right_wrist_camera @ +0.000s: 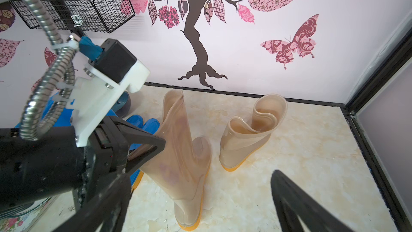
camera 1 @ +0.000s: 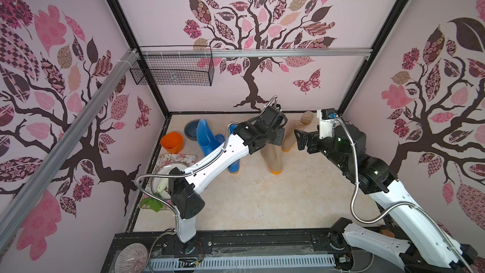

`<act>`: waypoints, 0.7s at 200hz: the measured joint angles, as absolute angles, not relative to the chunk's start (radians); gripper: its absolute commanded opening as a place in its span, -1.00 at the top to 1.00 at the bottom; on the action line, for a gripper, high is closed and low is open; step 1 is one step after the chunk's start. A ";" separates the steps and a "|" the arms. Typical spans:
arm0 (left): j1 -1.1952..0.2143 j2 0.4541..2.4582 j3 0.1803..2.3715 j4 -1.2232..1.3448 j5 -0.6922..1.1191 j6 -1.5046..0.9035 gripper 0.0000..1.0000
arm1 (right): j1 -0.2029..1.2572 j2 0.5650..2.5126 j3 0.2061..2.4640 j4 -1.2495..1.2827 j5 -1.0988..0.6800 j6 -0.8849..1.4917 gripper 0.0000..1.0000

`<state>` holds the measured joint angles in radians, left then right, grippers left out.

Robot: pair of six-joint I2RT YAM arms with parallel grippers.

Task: Match and arrange rain boots in pairs
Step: Place the rain boot at the center of the board.

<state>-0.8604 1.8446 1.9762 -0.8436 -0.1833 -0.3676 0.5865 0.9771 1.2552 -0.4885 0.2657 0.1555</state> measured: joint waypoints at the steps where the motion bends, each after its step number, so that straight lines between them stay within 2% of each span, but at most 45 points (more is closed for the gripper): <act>1: -0.860 1.844 1.975 -0.842 -0.183 -0.366 1.00 | 0.587 0.977 1.255 -0.488 0.266 0.155 -0.99; 140: -0.886 1.769 1.801 -0.770 -0.178 -0.306 1.00 | 0.584 1.006 1.256 -0.482 0.289 0.155 -0.99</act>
